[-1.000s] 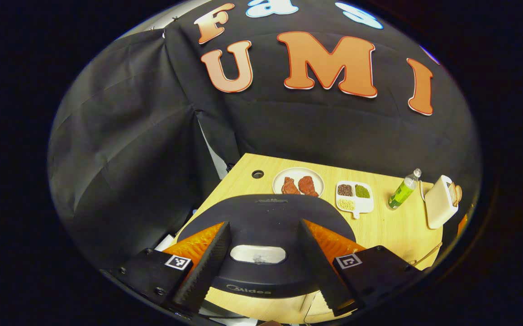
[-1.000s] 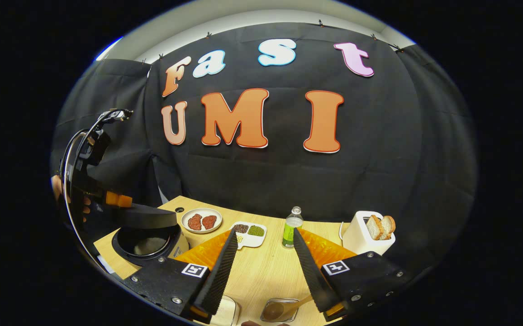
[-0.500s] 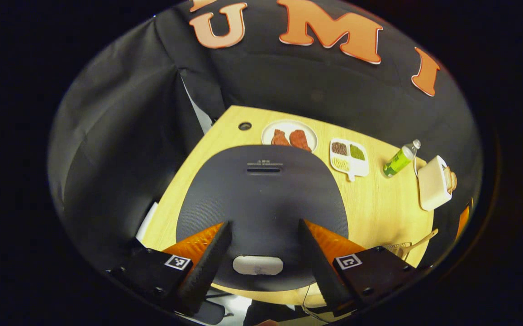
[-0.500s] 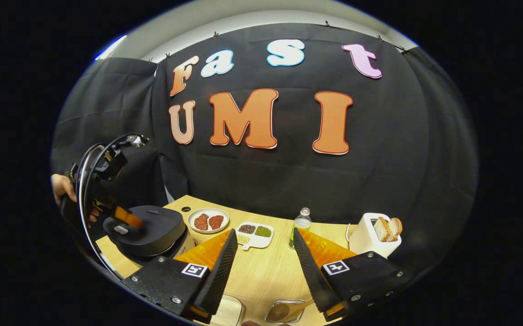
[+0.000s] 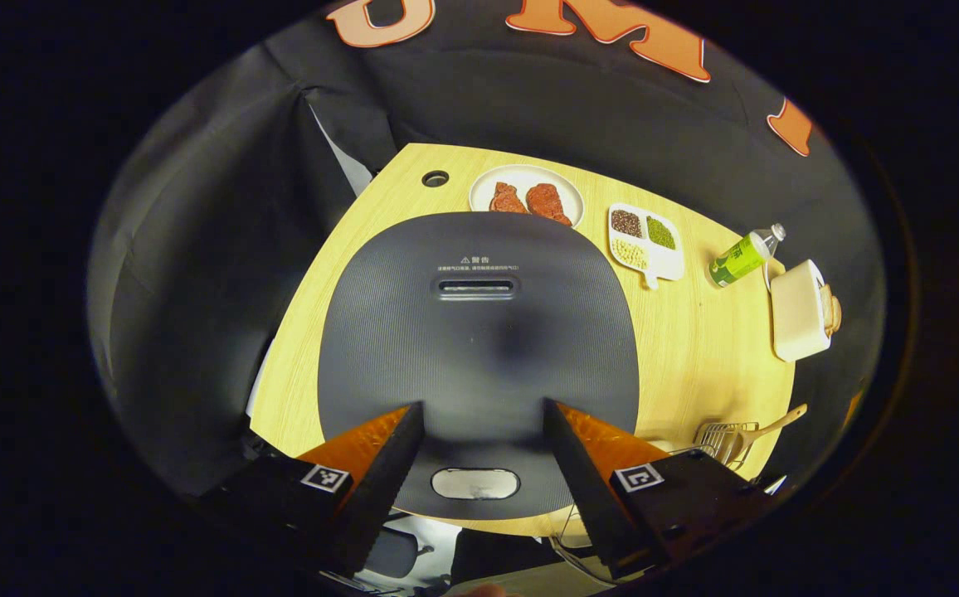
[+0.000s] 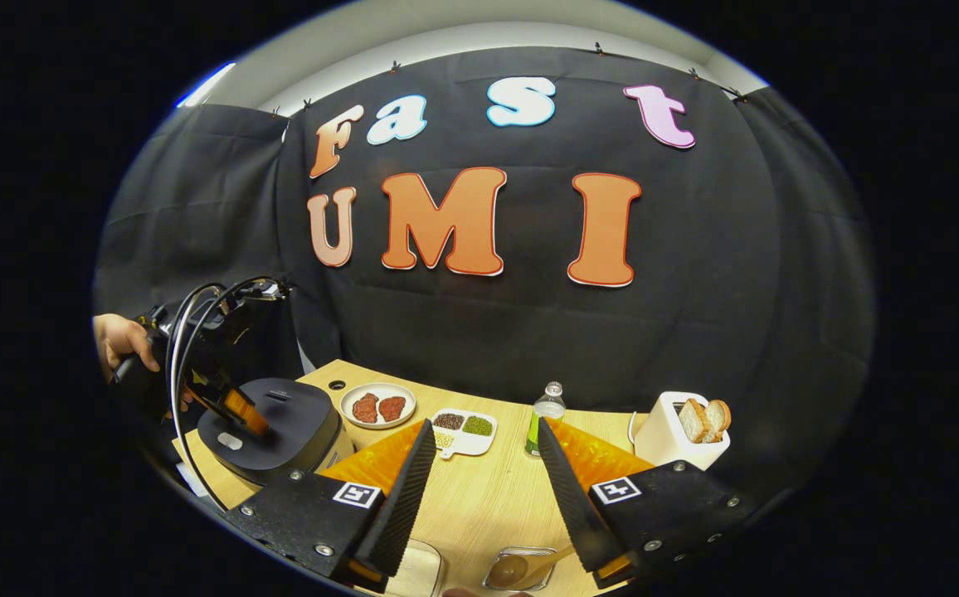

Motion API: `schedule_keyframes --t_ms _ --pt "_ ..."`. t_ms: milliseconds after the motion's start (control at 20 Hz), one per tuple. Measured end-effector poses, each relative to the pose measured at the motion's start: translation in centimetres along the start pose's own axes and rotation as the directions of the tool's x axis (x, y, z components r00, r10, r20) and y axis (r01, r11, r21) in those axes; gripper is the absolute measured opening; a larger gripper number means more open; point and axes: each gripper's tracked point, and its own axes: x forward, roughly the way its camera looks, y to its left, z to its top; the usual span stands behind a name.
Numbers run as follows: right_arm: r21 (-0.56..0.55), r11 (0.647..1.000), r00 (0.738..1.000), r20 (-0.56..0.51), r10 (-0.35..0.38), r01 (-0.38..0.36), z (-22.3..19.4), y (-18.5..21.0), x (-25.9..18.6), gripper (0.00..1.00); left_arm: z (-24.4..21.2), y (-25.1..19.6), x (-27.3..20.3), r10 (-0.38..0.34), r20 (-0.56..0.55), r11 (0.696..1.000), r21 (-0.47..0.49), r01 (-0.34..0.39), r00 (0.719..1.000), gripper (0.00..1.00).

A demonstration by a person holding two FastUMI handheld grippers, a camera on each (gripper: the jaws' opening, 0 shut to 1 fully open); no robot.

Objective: Close the left gripper, press the button to open the rice cooker; take a wooden spoon from the chopstick holder with the right hand, scoop a spoonful of rice and pour it into the rice cooker, then put the wooden spoon back into the chopstick holder.

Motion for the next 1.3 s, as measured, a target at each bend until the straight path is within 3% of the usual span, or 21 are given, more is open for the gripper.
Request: schedule_keyframes --t_ms 150,300,450,600,850,1000,1200,1300 --pt "0.003 1.000 1.000 0.002 0.015 -0.015 0.2 0.7 -0.1 0.77 0.6 -0.1 0.1 0.015 0.117 1.000 -0.024 -0.012 0.993 0.99" --pt "-0.012 1.000 1.000 0.019 0.018 -0.018 1.2 0.8 -0.2 0.78 1.0 -0.1 -0.6 0.025 0.257 0.999 -0.039 -0.016 0.966 0.99" --pt "-0.023 1.000 0.998 0.057 0.022 -0.020 2.6 1.3 -0.4 0.77 2.8 0.2 -3.9 0.044 0.417 0.999 -0.039 -0.031 0.908 0.99" --pt "-0.029 0.999 0.993 0.110 0.032 -0.029 4.3 2.0 -0.8 0.78 5.2 0.7 -9.1 0.051 0.586 0.999 -0.031 -0.040 0.809 0.98" --pt "-0.062 0.998 0.975 0.219 0.031 -0.018 7.5 2.1 -1.3 0.78 9.0 0.1 -17.0 0.018 0.808 0.999 0.015 -0.051 0.589 1.00" --pt "-0.050 0.998 0.963 0.269 0.034 -0.021 9.3 2.3 -1.8 0.77 9.2 -0.9 -21.2 -0.018 0.861 0.998 0.043 -0.038 0.508 1.00" --pt "-0.058 0.998 0.932 0.359 0.042 -0.022 11.4 2.6 -2.7 0.77 9.4 -3.1 -25.8 -0.095 0.929 0.994 0.109 -0.017 0.358 1.00" --pt "-0.055 0.998 0.932 0.360 0.034 -0.015 10.9 2.3 -2.4 0.78 8.4 -3.7 -26.3 -0.112 0.942 0.991 0.129 -0.033 0.316 1.00"
